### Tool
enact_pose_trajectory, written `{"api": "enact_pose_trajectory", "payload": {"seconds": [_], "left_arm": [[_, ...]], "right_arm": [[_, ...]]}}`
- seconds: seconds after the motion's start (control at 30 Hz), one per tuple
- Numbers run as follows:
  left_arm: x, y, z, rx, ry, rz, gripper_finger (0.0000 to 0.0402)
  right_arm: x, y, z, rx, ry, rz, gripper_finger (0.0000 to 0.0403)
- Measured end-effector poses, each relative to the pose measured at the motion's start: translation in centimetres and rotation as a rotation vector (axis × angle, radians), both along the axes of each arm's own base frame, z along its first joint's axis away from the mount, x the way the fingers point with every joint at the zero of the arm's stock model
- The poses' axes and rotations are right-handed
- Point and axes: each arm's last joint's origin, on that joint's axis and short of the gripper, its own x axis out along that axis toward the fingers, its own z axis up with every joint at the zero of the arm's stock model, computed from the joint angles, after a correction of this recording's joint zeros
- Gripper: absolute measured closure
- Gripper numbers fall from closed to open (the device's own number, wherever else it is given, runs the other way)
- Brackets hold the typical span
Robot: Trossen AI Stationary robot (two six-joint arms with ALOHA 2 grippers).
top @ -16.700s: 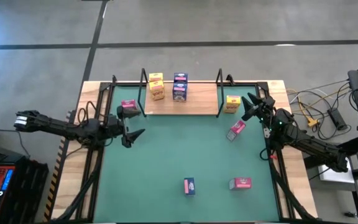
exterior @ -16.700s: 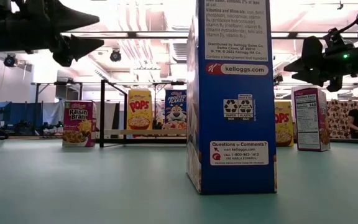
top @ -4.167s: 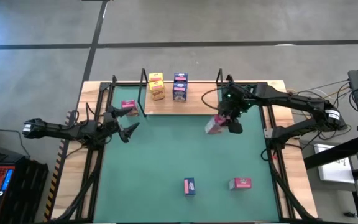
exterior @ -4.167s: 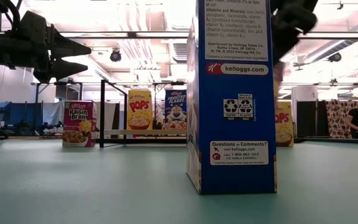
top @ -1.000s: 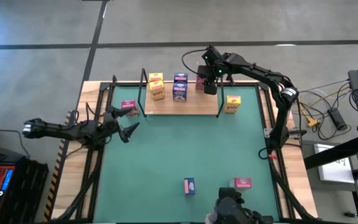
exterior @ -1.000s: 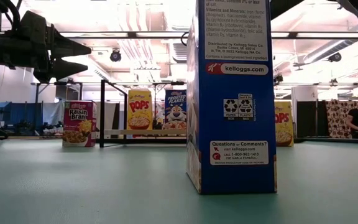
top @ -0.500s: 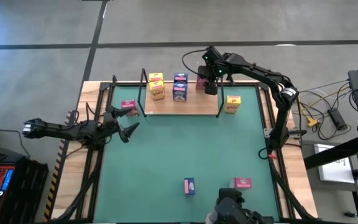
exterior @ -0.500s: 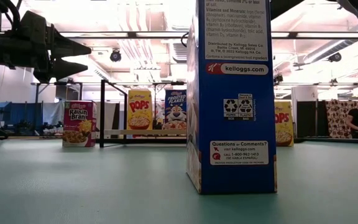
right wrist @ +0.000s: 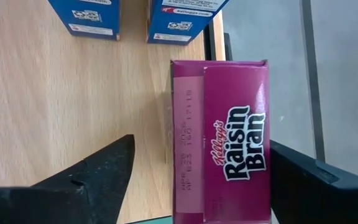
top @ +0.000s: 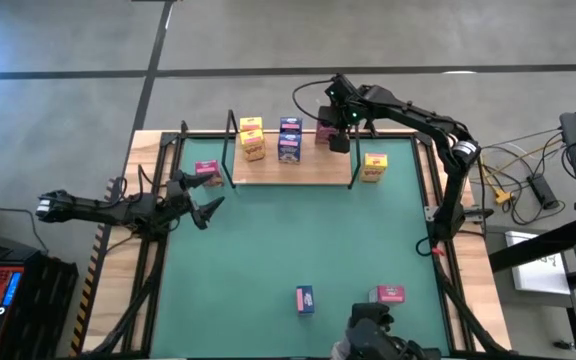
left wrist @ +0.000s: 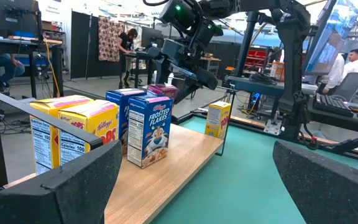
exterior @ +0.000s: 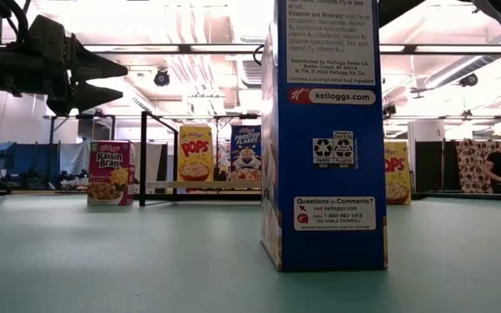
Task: Stack cereal on shelf
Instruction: Put the middle pink cereal box on the shelf
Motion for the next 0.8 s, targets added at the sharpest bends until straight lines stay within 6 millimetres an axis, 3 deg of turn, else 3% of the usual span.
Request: {"api": "enact_pose_trajectory", "payload": {"seconds": [0.43, 0.8], "left_arm": [[0.0, 0.0, 0.0, 0.000, 0.000, 0.001, 0.0002], [0.0, 0.0, 0.0, 0.000, 0.000, 0.000, 0.0002]], "right_arm": [[-0.4, 0.4, 1.0, 0.021, 0.008, 0.017, 0.0090], [-0.1, 0.1, 0.9, 0.010, -0.002, 0.015, 0.0109]]}}
